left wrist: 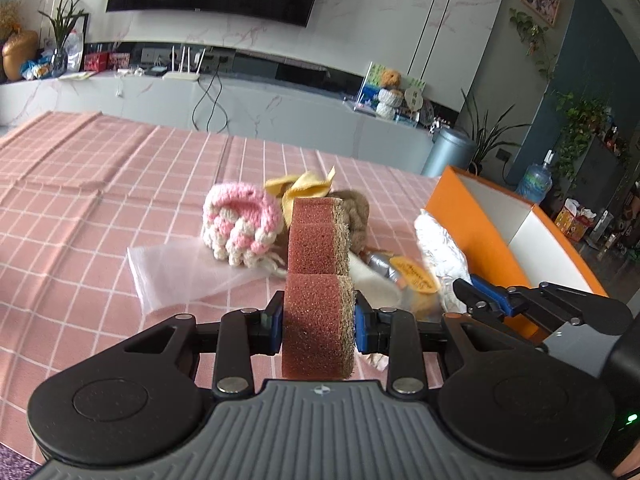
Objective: Organize soft objects
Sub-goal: 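Carry the brown sponge and white tissue with both grippers over the box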
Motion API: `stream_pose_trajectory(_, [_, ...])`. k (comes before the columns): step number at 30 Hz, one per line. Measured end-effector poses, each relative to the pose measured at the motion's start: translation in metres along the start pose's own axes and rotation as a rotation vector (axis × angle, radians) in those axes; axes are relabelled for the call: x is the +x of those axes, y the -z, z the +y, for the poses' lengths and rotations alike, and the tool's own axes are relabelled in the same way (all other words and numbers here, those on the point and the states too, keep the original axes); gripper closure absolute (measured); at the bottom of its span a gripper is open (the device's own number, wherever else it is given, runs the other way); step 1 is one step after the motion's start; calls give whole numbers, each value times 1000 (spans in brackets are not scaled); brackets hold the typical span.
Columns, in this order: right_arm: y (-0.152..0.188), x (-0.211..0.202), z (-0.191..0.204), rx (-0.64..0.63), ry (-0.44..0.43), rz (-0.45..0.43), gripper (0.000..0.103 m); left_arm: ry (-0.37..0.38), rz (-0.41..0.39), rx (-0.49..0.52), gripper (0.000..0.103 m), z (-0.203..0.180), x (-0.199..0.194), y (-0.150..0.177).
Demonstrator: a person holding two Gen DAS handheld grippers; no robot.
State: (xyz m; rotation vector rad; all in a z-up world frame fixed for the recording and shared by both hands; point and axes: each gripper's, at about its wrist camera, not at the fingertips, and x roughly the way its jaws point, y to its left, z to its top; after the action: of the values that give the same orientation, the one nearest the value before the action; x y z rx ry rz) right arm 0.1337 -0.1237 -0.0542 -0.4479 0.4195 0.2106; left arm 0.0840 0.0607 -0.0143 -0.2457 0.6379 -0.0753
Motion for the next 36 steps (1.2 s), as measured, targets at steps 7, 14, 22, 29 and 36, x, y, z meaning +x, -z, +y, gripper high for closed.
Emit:
stream_pose_trajectory(7, [-15, -32, -20, 46, -15, -80, 100, 33, -48, 23, 66, -11, -17, -11])
stream_pose_trajectory(14, [-28, -59, -47, 77, -6, -143, 100, 94, -71, 53, 66, -30, -24, -26])
stream_pose_trajectory(22, [-40, -73, -107, 162, -6, -153, 100, 233, -49, 81, 66, -68, -5, -59])
stream_pose_trajectory(29, [-39, -62, -168, 256, -3, -101, 100, 353, 31, 138, 66, -117, 39, -83])
stream_pose_trajectory(36, [-23, -25, -210, 282, -26, -28, 100, 372, 129, 249, 66, -163, 102, -91])
